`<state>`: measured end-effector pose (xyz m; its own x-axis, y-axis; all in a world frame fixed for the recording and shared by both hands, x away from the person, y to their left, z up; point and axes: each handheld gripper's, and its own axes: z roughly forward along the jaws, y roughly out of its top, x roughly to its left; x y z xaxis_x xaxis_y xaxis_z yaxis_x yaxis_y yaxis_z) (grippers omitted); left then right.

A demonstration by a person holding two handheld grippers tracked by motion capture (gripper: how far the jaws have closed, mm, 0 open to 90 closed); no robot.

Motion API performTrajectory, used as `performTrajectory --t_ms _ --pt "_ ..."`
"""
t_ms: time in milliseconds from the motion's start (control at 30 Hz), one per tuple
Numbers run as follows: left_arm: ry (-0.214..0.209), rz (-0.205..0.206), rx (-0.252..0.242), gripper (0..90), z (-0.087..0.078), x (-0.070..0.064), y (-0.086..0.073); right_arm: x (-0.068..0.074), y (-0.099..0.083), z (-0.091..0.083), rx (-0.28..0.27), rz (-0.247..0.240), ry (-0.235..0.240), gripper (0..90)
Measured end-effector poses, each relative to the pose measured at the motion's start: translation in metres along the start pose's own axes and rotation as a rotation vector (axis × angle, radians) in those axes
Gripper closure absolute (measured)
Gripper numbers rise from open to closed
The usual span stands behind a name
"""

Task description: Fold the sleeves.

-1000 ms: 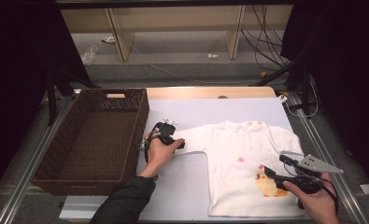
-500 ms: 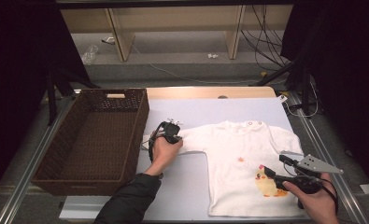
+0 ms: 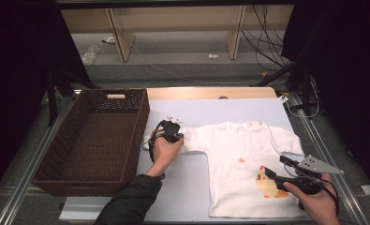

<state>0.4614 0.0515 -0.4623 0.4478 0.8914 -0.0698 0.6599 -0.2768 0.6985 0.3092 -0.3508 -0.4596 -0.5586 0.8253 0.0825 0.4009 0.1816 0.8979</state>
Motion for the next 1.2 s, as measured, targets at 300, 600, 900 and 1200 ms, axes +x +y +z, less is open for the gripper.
performTrajectory --t_ms 300,600,900,1200 --pt "-0.035 0.061 -0.070 88.9 -0.016 -0.020 0.018 0.000 0.000 0.000 0.000 -0.001 -0.003 20.6" --pt "-0.067 0.115 -0.115 88.9 -0.018 -0.043 0.031 0.000 0.000 -0.001 -0.003 0.001 -0.002 20.9" --pt "-0.113 0.181 -0.153 88.9 -0.012 -0.072 0.039 0.000 0.001 -0.001 -0.004 0.002 0.000 21.0" --pt "-0.170 0.255 -0.161 88.8 -0.003 -0.099 0.041 0.000 0.001 -0.001 -0.005 0.003 0.001 21.2"
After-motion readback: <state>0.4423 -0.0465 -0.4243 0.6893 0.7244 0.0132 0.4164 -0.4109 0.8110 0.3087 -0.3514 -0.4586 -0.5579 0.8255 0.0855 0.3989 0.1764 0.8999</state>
